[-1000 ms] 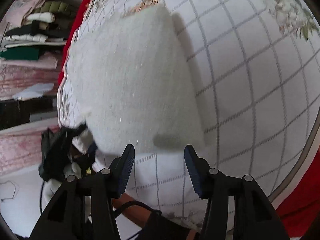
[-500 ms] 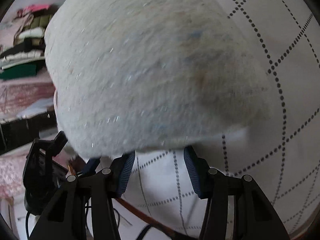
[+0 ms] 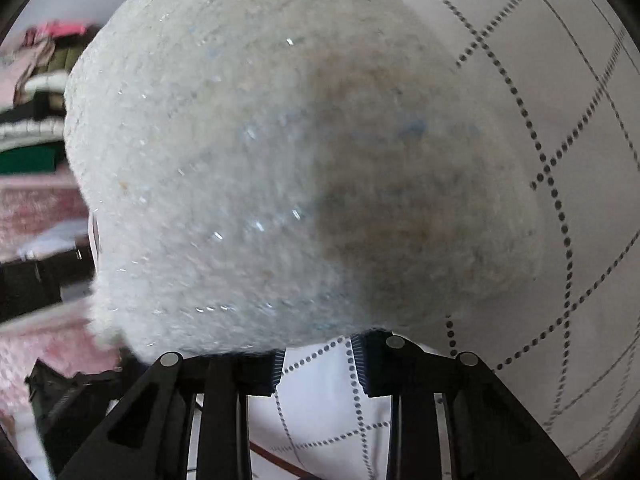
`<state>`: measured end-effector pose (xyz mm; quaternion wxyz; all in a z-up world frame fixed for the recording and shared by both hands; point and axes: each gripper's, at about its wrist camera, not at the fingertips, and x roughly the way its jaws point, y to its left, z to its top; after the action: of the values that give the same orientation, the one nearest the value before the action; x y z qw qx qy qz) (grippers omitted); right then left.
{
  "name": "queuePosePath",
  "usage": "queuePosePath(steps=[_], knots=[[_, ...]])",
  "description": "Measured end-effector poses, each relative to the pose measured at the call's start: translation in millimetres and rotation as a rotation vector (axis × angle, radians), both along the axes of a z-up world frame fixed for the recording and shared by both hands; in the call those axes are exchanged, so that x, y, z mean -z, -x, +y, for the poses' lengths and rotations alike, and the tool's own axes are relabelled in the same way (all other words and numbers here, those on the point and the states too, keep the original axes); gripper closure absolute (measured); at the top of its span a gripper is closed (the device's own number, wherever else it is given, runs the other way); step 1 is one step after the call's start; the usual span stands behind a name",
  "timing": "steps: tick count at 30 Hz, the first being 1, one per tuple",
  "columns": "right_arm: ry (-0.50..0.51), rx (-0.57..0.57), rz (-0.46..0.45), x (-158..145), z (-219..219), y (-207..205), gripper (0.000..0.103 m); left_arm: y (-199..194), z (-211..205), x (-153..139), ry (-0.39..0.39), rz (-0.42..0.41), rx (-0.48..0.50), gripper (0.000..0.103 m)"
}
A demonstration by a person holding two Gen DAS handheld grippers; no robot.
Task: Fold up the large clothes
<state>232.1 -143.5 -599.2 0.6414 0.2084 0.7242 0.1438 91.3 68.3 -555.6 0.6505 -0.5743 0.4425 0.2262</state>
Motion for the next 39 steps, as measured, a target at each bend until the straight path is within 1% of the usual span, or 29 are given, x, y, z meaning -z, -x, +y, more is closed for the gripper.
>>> queuePosePath(steps=[1,2,3,4,5,6,7,8,9,10,11,13,15,17,18,20,21,23,24,25,27,30,31,32,33,34,35,37,39], knots=[[0.014,-0.035,0.006,-3.6,2.9,-1.6,0.073,-2.8,1.0,-4.9,-0.017,0.011,0.029,0.092],[0.025,-0.069,0.002,-9.8,2.8,-2.0,0.073,-8.1,1.9,-13.0,-0.044,0.02,0.07,0.092],[0.027,-0.097,-0.012,-18.2,0.9,-2.0,0.072,-14.7,2.5,-23.6,-0.077,0.023,0.116,0.092],[0.035,-0.123,-0.025,-26.7,-2.0,-3.2,0.072,-20.0,1.8,-35.9,-0.126,0.025,0.161,0.092],[0.043,-0.148,-0.046,-37.4,-6.5,-3.0,0.069,-25.1,0.9,-49.0,-0.185,0.039,0.212,0.093],[0.044,-0.161,-0.063,-45.4,-10.4,-2.4,0.065,-29.1,-0.4,-59.0,-0.225,0.039,0.248,0.092],[0.046,-0.175,-0.081,-55.5,-16.1,-4.0,0.054,-33.7,-0.3,-67.9,-0.265,0.043,0.277,0.084],[0.045,-0.18,-0.097,-64.2,-20.7,-8.4,0.039,-37.7,-0.1,-74.2,-0.307,0.058,0.302,0.071],[0.044,-0.185,-0.117,-72.8,-28.3,-9.8,0.032,-42.0,0.9,-79.6,-0.344,0.072,0.328,0.022],[0.042,-0.189,-0.138,-80.3,-34.6,-14.4,0.019,-44.9,3.9,-83.5,-0.372,0.073,0.346,0.0],[0.028,-0.186,-0.154,-85.9,-39.8,-21.5,0.016,-50.5,7.3,-87.6,-0.407,0.068,0.35,0.0],[-0.022,-0.179,-0.183,-89.8,-49.3,-33.9,0.016,-56.6,13.0,-86.2,-0.426,0.068,0.358,0.0],[-0.082,-0.193,-0.212,-84.7,-51.4,-52.5,0.014,-73.4,23.5,-79.0,-0.44,0.062,0.352,0.0],[-0.123,-0.214,-0.233,-76.3,-58.9,-70.4,0.013,-90.2,29.7,-65.2,-0.457,0.074,0.375,0.0],[-0.151,-0.225,-0.225,-66.2,-55.6,-82.7,0.013,-92.0,31.6,-59.8,-0.458,0.076,0.388,0.0],[-0.233,-0.255,-0.175,-39.2,-45.6,-106.0,0.013,-108.1,35.1,-45.3,-0.45,0.091,0.418,0.0],[-0.259,-0.267,-0.148,-27.7,-45.7,-114.3,0.013,-116.4,37.3,-37.2,-0.435,0.09,0.434,0.0],[-0.349,-0.299,-0.071,-5.0,-27.6,-129.5,0.012,-131.1,42.3,-17.7,-0.388,0.1,0.473,0.0],[-0.417,-0.307,-0.036,5.5,-18.5,-137.7,0.012,-137.0,44.6,-8.1,-0.36,0.108,0.489,0.0],[-0.457,-0.312,-0.021,12.1,-9.3,-140.7,0.011,-139.0,45.3,-3.0,-0.345,0.117,0.497,0.0],[-0.493,-0.332,-0.003,17.2,8.0,-147.3,0.011,-138.2,46.4,2.6,-0.321,0.12,0.499,0.0],[-0.499,-0.341,-0.003,16.8,25.0,-152.6,0.011,-121.2,41.8,-8.7,-0.327,0.118,0.469,0.0],[-0.496,-0.342,-0.012,15.1,27.3,-152.1,0.012,-111.7,39.6,-13.6,-0.331,0.128,0.448,0.0],[-0.496,-0.328,-0.017,13.5,27.8,-150.1,0.018,-102.8,38.7,-17.3,-0.328,0.135,0.424,0.0],[-0.499,-0.311,-0.021,12.1,27.0,-149.2,0.025,-92.9,37.4,-21.1,-0.32,0.141,0.392,0.0],[-0.498,-0.288,-0.022,12.1,26.9,-149.4,0.037,-81.1,37.0,-24.6,-0.305,0.145,0.351,0.0],[-0.507,-0.245,-0.012,12.6,27.7,-148.5,0.044,-72.9,38.2,-25.7,-0.284,0.141,0.318,0.0],[-0.518,-0.165,0.008,6.3,18.9,-141.8,0.049,-57.3,41.4,-22.8,-0.223,0.117,0.244,0.0],[-0.514,-0.168,0.014,-0.3,18.5,-134.0,0.049,-52.1,48.4,-10.5,-0.163,0.088,0.175,0.0]])
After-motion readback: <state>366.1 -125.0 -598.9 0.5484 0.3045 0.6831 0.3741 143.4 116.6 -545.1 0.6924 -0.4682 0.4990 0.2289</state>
